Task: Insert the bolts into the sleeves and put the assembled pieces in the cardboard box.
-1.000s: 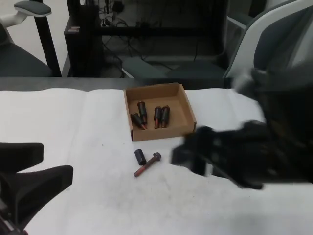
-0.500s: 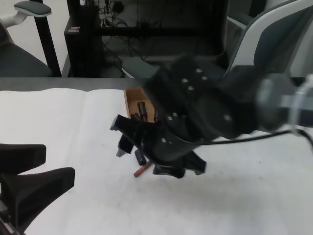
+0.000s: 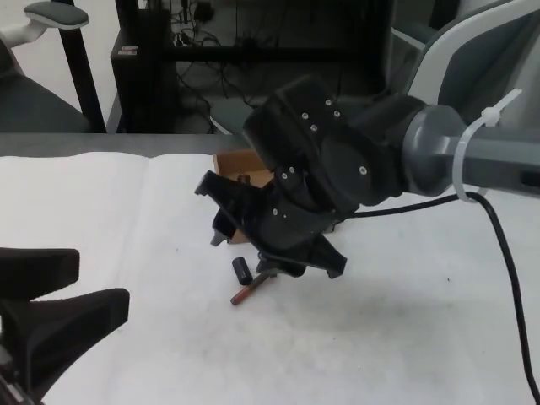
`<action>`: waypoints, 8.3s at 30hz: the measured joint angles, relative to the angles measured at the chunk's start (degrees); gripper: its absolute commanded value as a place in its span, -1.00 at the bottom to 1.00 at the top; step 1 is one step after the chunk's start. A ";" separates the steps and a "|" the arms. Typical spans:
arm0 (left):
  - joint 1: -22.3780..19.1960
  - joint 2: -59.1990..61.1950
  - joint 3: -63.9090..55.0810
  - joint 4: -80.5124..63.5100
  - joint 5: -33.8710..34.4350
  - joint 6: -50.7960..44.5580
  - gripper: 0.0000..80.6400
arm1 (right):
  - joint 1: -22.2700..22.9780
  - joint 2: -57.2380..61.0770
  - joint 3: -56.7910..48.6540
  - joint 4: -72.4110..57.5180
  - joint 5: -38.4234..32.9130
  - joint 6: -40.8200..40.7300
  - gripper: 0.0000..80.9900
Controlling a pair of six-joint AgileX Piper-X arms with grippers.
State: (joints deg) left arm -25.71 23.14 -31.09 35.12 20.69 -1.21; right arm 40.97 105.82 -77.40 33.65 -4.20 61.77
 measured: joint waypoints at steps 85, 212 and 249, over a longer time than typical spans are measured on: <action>0.00 0.00 0.00 -3.86 0.00 0.00 0.31 | -5.13 10.76 -2.66 -3.22 -0.91 6.29 0.05; -2.80 76.38 -28.47 -11.01 -17.39 -31.29 0.11 | -3.77 -42.19 37.00 -22.14 -7.33 -37.29 -0.99; -2.94 85.84 -36.86 -5.49 -16.79 -48.26 -0.32 | -10.38 -41.80 37.00 -22.90 -11.87 -37.29 -0.99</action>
State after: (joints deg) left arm -28.65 108.98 -67.94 29.63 3.90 -49.46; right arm 30.59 64.02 -40.40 10.76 -16.07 24.48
